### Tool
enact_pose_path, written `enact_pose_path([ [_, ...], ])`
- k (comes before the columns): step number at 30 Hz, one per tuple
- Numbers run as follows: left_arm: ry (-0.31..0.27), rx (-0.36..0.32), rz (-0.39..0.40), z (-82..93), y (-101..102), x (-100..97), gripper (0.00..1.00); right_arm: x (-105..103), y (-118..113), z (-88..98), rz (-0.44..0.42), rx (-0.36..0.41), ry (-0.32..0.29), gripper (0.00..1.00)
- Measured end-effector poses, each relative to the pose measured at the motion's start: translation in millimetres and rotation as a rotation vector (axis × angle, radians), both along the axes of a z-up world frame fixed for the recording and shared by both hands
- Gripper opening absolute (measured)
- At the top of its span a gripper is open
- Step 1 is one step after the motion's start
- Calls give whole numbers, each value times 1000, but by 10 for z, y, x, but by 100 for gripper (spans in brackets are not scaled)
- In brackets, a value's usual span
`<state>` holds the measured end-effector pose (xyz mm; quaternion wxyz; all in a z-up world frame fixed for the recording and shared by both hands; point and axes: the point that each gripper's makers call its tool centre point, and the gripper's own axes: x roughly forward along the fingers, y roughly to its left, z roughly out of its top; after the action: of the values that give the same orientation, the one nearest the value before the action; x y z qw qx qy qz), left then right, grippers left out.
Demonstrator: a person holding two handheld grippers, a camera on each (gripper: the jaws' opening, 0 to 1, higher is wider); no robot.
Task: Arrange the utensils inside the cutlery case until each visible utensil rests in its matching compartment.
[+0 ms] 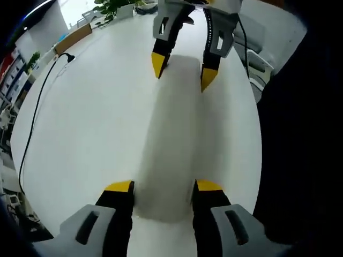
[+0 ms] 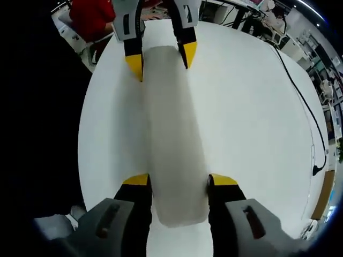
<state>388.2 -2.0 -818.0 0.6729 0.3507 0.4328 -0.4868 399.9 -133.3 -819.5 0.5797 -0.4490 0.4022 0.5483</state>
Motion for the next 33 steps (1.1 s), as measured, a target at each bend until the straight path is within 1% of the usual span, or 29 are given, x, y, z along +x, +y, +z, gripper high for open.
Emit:
enact_pose_path([
  [4,19,-31,-2,-10,6,21,45,21,1,-16,2,28,46,40],
  [7,16,-18,4,-8,-9,5,45,10,9,-24,0,32,54,40],
  [11,2,-32,29,-3,-10,8,46,1,18,-26,-6,10,55,41],
  [14,-7,-40,56,0,-15,-10,46,0,29,-31,-7,-5,68,42],
  [17,5,-37,78,-3,-18,-26,47,-3,42,-33,-3,-25,78,42],
  [21,21,-23,92,-8,-31,-36,47,-20,57,-37,-1,-63,78,43],
  [27,31,1,83,-8,-65,-61,47,-35,64,-42,6,-108,77,43],
  [30,42,26,84,-9,-67,-67,47,-45,66,-40,9,-130,75,43],
  [33,58,67,83,-12,-72,-72,47,-42,51,-38,9,-135,75,43],
])
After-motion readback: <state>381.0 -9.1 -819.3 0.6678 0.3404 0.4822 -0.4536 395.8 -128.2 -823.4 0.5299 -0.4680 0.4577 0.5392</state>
